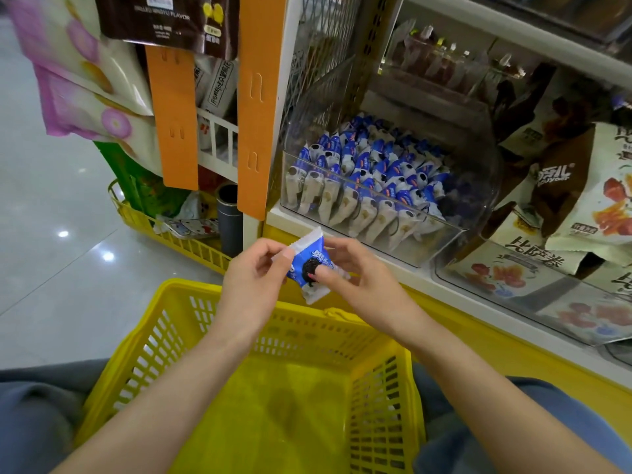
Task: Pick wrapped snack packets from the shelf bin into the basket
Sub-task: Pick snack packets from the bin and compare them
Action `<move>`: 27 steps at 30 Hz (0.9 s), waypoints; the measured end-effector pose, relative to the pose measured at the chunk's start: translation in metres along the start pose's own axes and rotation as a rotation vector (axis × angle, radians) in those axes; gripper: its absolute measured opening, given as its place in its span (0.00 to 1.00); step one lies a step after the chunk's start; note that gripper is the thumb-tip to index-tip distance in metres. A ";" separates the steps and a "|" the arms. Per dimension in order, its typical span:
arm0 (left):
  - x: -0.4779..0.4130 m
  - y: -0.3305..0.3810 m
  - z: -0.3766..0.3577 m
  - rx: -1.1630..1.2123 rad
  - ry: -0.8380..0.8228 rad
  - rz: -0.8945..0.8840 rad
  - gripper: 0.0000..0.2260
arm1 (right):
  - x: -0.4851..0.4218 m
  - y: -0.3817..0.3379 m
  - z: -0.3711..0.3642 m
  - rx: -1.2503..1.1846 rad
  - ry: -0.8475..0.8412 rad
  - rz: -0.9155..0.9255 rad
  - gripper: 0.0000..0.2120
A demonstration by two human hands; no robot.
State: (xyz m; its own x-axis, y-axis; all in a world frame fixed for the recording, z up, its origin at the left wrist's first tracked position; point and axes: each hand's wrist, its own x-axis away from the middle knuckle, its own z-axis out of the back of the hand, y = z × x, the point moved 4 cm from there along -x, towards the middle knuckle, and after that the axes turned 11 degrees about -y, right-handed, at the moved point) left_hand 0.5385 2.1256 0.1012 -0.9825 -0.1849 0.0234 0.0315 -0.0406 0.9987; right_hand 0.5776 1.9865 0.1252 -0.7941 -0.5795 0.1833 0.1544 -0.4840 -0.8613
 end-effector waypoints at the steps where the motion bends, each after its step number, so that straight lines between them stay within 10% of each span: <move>1: 0.000 0.001 -0.001 -0.021 -0.025 -0.012 0.07 | 0.000 -0.002 0.000 -0.003 0.034 0.037 0.10; 19: 0.028 0.027 -0.007 -0.745 0.084 -0.696 0.08 | 0.007 0.000 0.001 -0.346 0.139 -0.047 0.07; 27: 0.019 0.010 -0.012 0.005 -0.024 -0.141 0.06 | 0.013 -0.006 0.000 -0.156 0.214 0.097 0.05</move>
State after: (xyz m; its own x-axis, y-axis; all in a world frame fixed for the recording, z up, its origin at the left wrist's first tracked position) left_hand 0.5227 2.1100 0.1112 -0.9813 -0.1539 -0.1158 -0.1077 -0.0598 0.9924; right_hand 0.5665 1.9819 0.1328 -0.8886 -0.4586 0.0060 0.1569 -0.3162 -0.9356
